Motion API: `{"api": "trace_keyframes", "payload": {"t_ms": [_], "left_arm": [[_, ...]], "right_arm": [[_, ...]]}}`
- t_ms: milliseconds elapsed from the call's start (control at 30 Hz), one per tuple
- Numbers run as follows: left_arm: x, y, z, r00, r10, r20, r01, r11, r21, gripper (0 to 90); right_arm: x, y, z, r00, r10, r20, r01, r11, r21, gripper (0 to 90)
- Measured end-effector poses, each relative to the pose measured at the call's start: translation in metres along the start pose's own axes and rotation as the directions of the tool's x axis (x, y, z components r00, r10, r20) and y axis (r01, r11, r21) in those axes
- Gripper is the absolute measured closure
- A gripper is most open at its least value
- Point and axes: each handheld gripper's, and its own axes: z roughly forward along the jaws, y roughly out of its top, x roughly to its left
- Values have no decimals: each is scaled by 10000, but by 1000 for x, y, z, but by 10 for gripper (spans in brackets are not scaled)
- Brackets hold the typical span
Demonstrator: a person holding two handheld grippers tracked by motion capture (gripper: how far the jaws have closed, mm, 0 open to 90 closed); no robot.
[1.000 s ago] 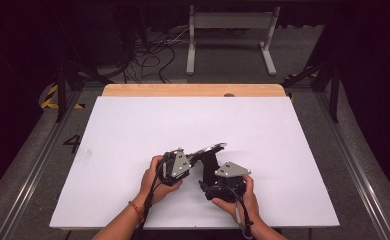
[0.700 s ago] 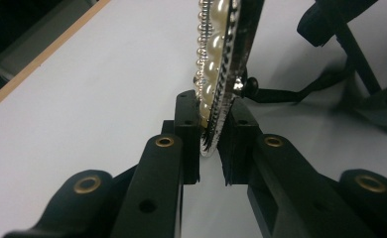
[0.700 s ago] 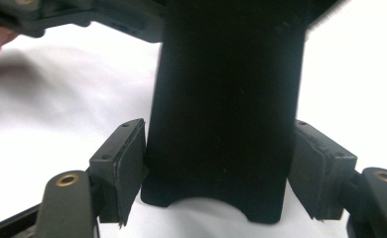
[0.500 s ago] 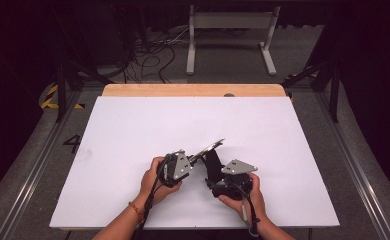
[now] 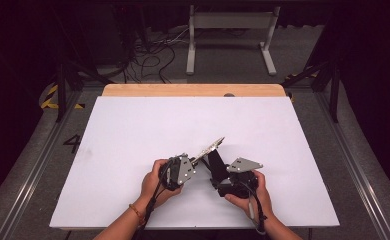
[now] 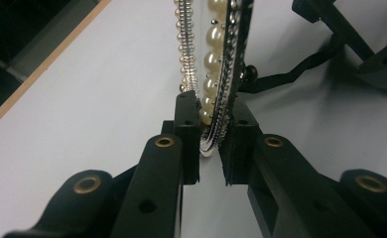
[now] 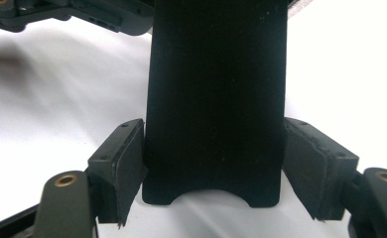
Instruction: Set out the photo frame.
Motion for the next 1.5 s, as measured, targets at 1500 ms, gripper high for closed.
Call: {"api": "trace_keyframes", "payload": {"t_ms": [1500], "left_arm": [[-2, 6, -9, 9950, -266, 962, 331, 9972, -669, 787]], "right_arm": [[-3, 20, -15, 9922, -1032, 705, 1086, 9911, -768, 328]]}}
